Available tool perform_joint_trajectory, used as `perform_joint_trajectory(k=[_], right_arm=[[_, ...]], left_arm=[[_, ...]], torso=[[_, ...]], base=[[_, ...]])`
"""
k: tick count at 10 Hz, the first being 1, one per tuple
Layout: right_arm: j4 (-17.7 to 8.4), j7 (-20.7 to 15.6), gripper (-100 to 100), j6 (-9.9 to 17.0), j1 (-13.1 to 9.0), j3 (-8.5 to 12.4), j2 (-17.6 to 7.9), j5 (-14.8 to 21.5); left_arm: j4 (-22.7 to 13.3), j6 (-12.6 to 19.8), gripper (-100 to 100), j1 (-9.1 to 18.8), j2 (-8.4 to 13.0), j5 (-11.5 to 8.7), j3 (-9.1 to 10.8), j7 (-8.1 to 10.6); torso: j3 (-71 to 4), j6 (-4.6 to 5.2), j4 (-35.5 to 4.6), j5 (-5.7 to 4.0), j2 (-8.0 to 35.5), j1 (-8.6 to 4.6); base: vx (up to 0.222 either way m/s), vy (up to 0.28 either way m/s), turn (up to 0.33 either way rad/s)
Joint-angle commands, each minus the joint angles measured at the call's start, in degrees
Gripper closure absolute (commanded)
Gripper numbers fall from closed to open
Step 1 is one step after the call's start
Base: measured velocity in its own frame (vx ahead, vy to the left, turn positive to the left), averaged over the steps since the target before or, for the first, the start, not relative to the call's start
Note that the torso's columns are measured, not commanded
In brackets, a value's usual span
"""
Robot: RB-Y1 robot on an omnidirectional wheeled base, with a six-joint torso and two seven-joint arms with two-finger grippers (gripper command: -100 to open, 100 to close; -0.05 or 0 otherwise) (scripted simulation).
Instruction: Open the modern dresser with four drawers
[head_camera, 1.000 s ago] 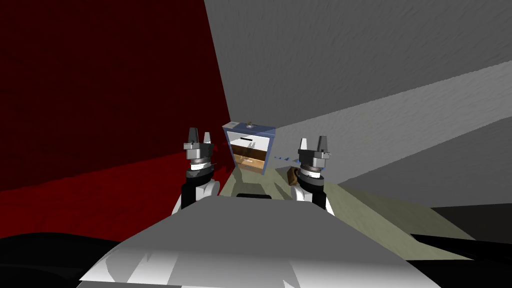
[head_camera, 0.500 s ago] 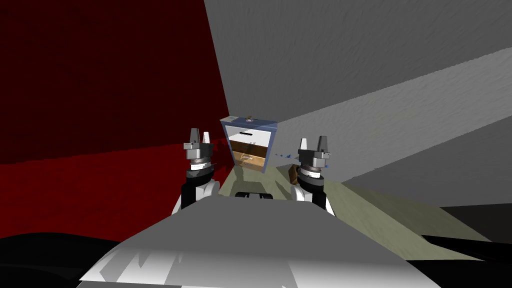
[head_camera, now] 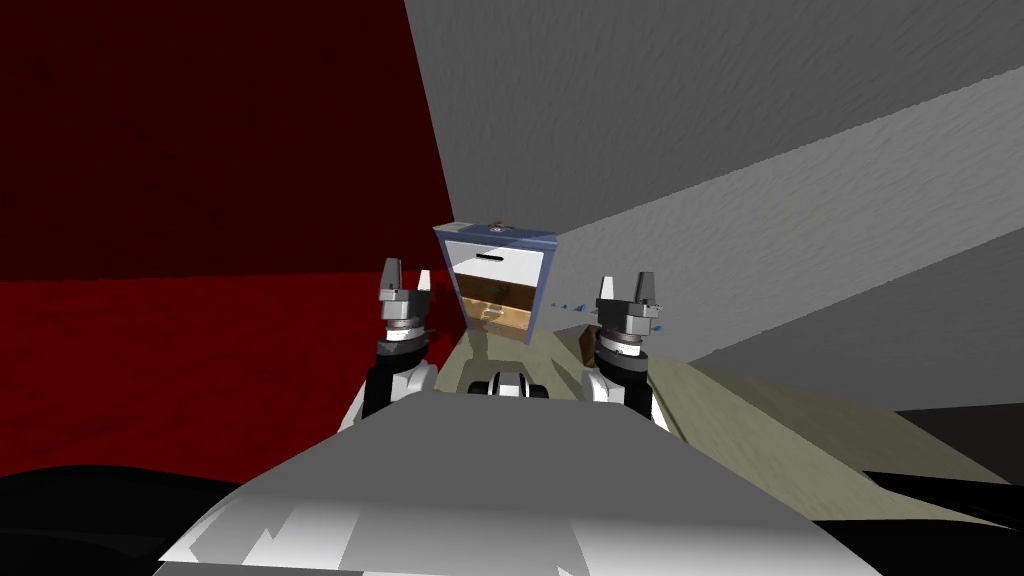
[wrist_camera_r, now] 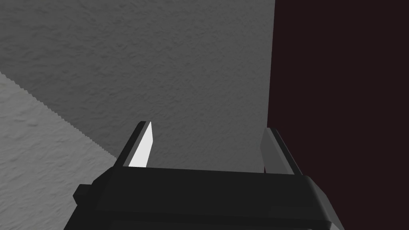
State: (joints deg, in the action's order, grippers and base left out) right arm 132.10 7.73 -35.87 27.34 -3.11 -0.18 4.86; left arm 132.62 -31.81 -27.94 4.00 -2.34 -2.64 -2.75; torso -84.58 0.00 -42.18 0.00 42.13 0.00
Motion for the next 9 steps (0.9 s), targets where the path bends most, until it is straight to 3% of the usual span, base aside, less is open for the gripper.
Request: perform_joint_trajectory(k=[1,8,9], right_arm=[[0.00,0.00,0,0.00,0.00,0.00,0.00,0.00],[0.00,0.00,0,0.00,0.00,0.00,0.00,0.00],[0.00,0.00,0,0.00,0.00,0.00,0.00,0.00]], left_arm=[[-3.26,-1.12,-100,0.49,2.29,0.39,-0.15,-0.39],[-14.86,-5.03,-100,1.73,5.47,1.64,-0.39,-1.63],[-14.93,-5.03,-100,1.73,5.47,1.64,-0.39,-1.63]], torso=[[-0.03,0.00,-0.06,-0.01,0.07,-0.04],[0.00,0.00,-0.10,-0.01,0.14,-0.03],[0.00,0.00,-0.10,-0.01,0.14,-0.03]], base=[[0.064,-0.015,-0.029],[0.083,-0.017,-0.043],[0.068,-0.011,-0.012]])
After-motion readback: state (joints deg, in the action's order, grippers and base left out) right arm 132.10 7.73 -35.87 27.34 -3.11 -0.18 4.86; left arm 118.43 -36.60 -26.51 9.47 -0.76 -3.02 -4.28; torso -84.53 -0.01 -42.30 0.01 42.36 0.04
